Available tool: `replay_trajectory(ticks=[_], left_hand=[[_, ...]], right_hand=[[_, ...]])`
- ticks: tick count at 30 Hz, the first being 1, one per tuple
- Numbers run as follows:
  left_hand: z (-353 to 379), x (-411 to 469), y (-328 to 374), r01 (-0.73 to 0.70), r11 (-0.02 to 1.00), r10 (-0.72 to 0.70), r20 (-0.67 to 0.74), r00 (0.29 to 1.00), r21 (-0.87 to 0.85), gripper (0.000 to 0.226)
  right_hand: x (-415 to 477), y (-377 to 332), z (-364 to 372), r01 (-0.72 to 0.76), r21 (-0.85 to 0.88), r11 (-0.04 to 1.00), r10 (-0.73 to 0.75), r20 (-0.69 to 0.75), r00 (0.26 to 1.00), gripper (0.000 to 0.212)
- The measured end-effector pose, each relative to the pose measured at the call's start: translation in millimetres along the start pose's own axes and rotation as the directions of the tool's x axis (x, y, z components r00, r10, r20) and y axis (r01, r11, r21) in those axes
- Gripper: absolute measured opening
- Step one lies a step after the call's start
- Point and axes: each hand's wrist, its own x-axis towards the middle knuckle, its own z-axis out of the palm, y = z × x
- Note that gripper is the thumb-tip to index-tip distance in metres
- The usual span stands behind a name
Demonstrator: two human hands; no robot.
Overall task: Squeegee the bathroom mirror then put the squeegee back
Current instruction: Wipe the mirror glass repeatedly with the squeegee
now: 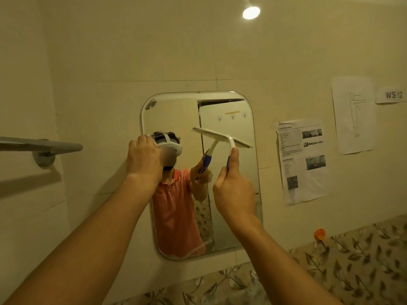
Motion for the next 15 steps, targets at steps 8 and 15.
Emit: replay_trajectory(ticks=[8, 15], left_hand=[[-5, -2, -2, 0.015, 0.999, -0.015, 0.005, 1.0, -0.033, 0.057], [-12, -8, -3, -0.027, 0.999, 0.027, -0.007, 1.0, 0.02, 0.047]], right_hand=[[38, -16, -28, 0.05, 0.132, 0.99, -0.039, -0.08, 0.996, 0.059], [90, -50, -37, 0.058, -0.016, 0.998, -0.059, -0.094, 0.994, 0.06]])
